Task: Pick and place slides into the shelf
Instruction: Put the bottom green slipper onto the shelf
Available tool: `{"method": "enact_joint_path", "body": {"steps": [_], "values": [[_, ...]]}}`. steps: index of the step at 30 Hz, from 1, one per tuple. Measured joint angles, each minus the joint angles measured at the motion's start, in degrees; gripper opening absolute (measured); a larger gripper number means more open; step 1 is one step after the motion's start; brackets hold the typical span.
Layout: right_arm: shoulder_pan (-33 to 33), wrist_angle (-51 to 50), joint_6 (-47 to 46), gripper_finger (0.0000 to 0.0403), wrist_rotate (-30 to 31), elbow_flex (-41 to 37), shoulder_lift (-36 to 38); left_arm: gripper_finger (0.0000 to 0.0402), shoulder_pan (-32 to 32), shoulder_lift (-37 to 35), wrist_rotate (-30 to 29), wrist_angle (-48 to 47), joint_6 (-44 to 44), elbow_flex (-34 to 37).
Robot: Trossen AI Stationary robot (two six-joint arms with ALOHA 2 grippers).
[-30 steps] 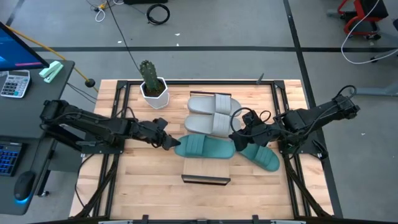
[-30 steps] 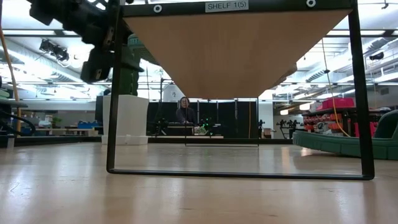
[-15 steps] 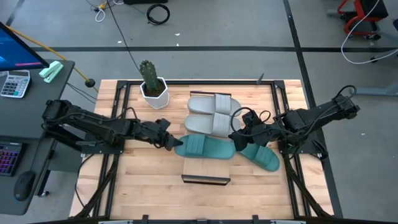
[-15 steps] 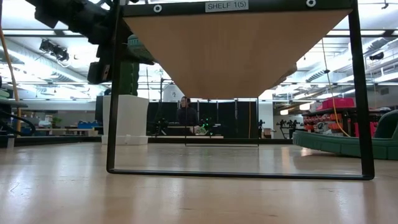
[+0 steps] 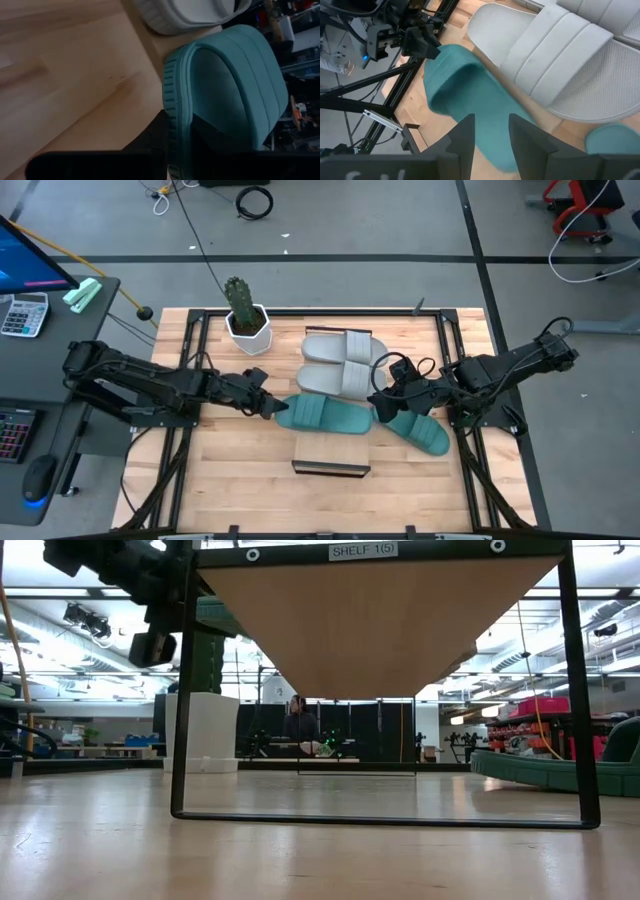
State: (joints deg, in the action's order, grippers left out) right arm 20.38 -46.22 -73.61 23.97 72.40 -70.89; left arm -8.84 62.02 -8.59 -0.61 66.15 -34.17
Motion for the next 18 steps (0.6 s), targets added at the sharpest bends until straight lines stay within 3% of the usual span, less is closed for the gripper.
{"method": "enact_joint_path", "body": {"steps": [18], "values": [[0.0,0.1,-0.2,0.0124,0.0,0.0,0.0,0.0047,-1.2,-1.1,-4.7,-2.4,2.6,0.0]]}}
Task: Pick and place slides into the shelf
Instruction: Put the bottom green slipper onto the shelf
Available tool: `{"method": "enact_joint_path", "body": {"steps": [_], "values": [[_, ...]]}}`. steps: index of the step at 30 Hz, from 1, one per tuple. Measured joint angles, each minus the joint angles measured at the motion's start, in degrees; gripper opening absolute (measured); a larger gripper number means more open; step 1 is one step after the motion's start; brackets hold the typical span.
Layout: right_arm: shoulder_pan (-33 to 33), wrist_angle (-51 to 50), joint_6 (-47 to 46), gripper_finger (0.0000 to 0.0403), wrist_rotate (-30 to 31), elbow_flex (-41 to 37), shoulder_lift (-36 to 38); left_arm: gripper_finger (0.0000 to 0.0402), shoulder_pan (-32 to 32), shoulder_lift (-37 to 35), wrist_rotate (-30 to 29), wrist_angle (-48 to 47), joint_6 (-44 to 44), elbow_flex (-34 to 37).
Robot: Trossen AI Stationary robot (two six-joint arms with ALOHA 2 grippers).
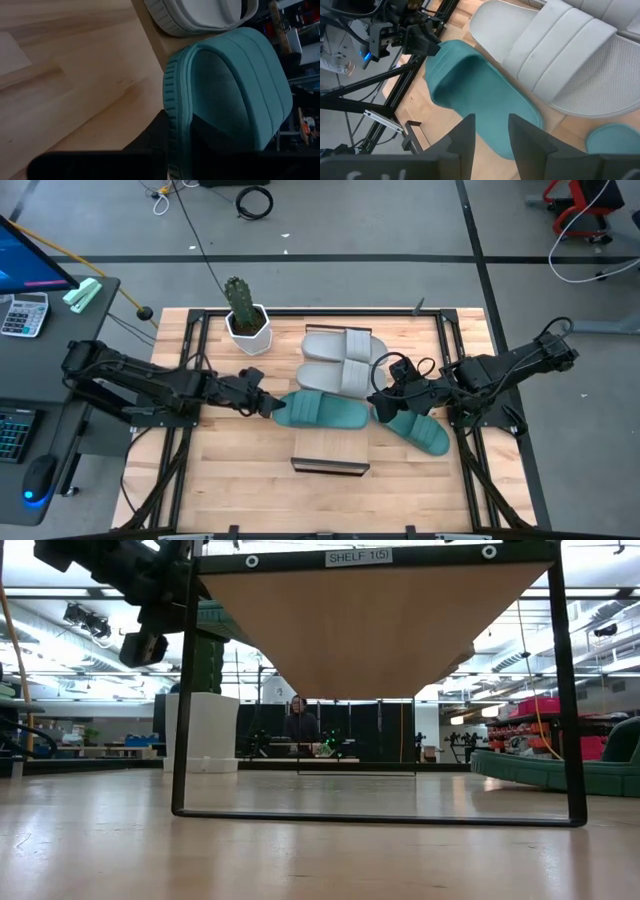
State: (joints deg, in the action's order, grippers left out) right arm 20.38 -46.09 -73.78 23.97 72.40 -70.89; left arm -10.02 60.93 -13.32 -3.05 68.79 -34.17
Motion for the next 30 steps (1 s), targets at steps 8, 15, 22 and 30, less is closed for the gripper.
{"method": "enact_joint_path", "body": {"steps": [8,15,22,30], "values": [[0.0,0.0,0.0,0.0124,0.0,0.0,0.0,0.0054,-1.2,-0.5,-2.8,0.1,2.5,0.0],[0.0,0.0,0.3,0.0123,0.0,0.0,0.0,0.0060,-1.1,-1.5,-3.5,0.2,2.6,0.0],[0.0,0.0,0.3,0.0123,0.0,0.0,0.0,0.0097,-1.1,-1.4,-3.6,0.2,2.9,0.0],[0.0,0.0,0.4,0.0123,0.0,0.0,0.0,0.0096,-1.1,-1.4,-0.3,0.3,3.0,0.0]]}}
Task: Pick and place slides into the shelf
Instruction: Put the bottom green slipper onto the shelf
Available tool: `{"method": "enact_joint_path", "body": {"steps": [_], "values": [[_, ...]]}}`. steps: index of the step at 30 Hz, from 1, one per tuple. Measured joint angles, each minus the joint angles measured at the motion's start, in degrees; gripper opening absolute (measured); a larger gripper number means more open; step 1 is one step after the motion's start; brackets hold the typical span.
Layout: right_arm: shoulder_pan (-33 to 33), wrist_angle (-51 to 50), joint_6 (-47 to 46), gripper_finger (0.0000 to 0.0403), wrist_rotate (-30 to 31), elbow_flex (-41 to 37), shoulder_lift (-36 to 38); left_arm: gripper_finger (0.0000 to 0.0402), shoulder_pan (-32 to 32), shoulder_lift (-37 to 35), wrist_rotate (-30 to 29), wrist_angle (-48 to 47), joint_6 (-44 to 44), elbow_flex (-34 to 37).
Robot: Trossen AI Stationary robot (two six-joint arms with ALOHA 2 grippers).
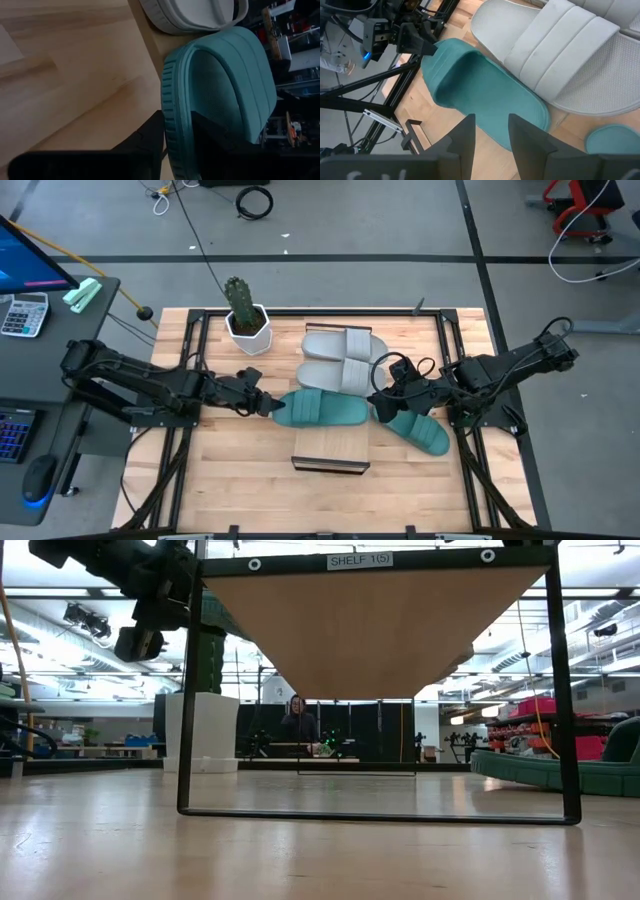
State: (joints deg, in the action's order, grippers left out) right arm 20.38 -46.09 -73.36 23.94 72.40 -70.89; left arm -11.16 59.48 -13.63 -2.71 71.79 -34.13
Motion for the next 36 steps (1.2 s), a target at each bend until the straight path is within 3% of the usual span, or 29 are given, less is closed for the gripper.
{"method": "enact_joint_path", "body": {"steps": [10,26,36], "values": [[0.0,0.0,0.0,0.0123,0.0,0.0,0.0,0.0118,0.0,0.0,-0.2,-0.2,0.0,0.0],[0.0,0.1,0.0,0.0123,0.0,0.0,0.0,0.0233,0.1,0.0,-0.3,-6.4,-0.1,0.0],[0.0,0.5,-0.1,0.0123,0.0,0.0,0.0,0.0277,0.1,0.0,-1.4,-6.8,-0.4,0.0]]}}
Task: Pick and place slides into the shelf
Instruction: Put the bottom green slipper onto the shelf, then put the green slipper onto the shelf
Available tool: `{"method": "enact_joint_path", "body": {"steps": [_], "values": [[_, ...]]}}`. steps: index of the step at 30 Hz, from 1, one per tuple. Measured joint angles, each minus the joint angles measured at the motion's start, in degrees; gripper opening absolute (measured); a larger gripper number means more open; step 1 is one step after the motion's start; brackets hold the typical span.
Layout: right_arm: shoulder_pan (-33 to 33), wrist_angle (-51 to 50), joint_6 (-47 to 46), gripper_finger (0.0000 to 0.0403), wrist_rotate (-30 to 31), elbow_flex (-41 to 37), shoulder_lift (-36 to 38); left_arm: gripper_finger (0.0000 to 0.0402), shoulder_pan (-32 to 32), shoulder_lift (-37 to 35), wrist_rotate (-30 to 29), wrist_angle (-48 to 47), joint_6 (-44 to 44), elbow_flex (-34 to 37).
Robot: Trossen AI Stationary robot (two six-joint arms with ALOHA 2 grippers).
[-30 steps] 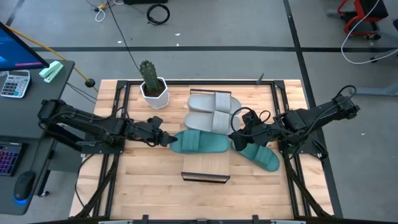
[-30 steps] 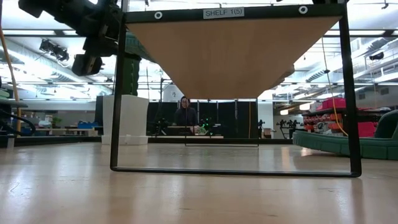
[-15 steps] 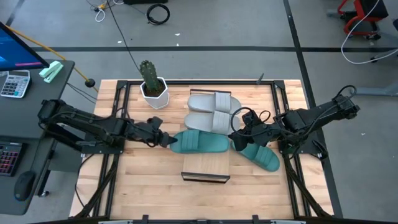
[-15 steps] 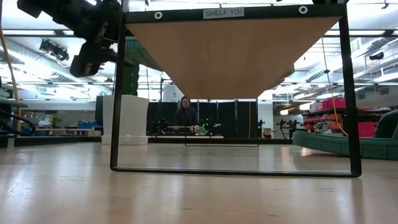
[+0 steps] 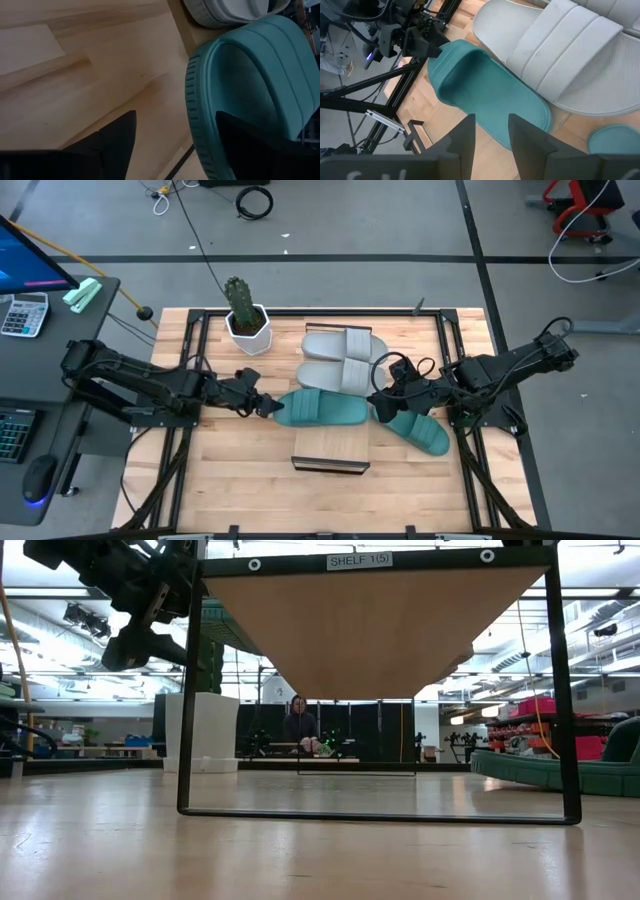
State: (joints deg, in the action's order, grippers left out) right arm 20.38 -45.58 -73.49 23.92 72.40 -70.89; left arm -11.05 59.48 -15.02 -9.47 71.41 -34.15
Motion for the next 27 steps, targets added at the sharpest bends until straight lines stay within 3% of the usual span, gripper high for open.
{"method": "enact_joint_path", "body": {"steps": [12,27], "values": [[0.0,0.1,0.0,0.0123,-0.2,0.0,0.0,0.0311,1.2,-4.2,-0.2,-3.5,-0.4,0.0],[0.0,-0.9,0.1,0.0123,-0.4,0.0,0.0,0.0310,5.7,-18.1,-1.3,-20.6,-1.5,0.0]]}}
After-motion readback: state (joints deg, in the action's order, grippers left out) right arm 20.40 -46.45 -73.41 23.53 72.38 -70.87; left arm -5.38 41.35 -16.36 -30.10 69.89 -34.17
